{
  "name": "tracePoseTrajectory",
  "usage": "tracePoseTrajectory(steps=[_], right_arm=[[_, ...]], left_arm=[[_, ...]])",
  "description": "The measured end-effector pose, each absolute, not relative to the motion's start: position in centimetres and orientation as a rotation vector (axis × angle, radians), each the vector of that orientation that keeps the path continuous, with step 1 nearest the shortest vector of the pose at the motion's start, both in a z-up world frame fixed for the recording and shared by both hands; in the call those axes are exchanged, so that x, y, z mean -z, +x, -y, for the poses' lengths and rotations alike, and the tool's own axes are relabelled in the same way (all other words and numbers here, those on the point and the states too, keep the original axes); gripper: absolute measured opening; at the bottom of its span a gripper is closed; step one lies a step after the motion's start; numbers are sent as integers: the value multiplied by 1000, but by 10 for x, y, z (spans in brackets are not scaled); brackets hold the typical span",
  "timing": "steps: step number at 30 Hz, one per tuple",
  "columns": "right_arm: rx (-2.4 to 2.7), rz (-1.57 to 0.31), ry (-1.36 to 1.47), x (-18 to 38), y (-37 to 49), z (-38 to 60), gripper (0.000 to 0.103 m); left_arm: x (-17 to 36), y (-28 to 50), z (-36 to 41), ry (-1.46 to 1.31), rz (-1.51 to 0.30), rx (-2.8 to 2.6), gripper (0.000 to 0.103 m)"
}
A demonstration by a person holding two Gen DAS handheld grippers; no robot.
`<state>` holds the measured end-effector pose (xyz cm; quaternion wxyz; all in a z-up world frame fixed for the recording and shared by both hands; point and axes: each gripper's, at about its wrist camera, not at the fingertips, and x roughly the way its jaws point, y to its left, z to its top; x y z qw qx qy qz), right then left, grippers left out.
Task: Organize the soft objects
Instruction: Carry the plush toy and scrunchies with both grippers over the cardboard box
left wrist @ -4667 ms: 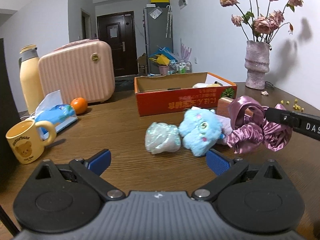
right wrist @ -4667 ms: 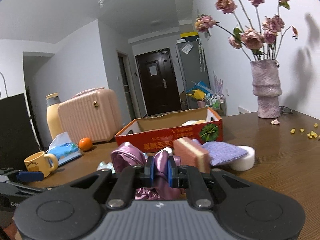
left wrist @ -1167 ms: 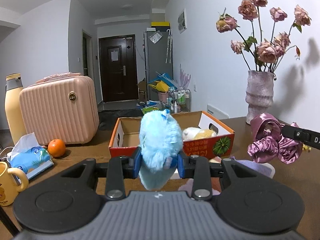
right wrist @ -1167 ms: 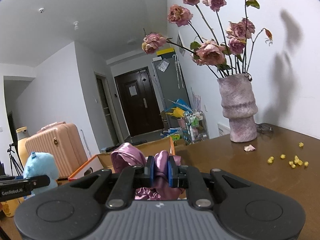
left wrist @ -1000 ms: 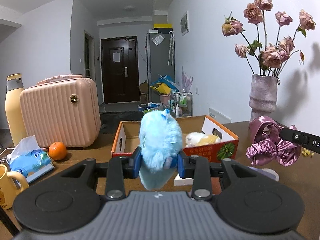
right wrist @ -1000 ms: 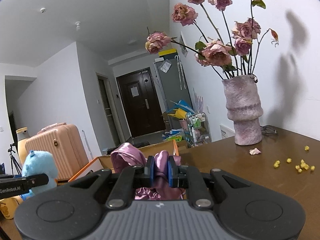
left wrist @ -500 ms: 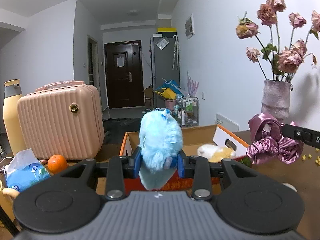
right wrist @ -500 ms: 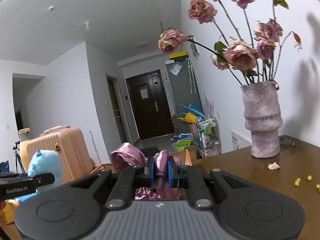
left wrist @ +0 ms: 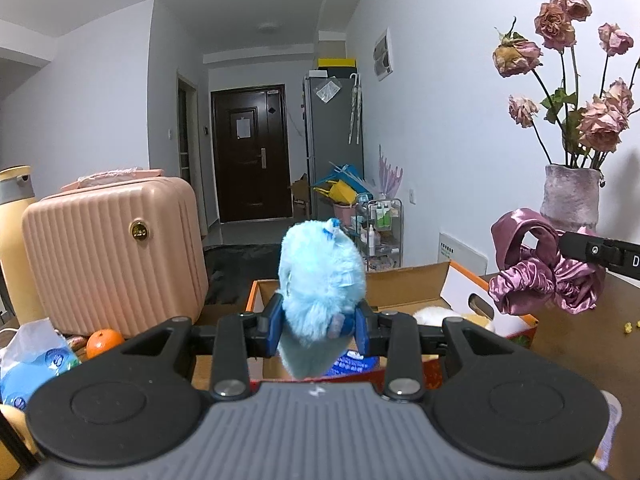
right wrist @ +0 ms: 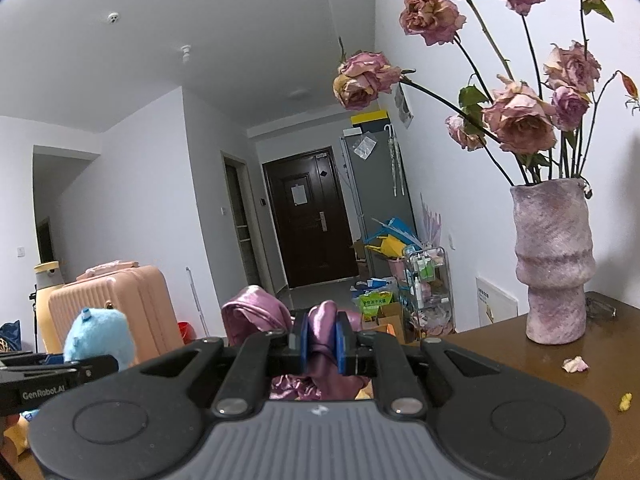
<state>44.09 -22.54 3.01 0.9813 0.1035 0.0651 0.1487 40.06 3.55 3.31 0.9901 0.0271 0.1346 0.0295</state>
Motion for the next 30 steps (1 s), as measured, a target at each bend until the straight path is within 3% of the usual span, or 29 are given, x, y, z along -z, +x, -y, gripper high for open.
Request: tracePoseTrajectory(steps=[30], right_arm=[[-346,-242,105,-26,536,169,13]], left_arm=[[-11,501,-34,74,-336,-99,35]])
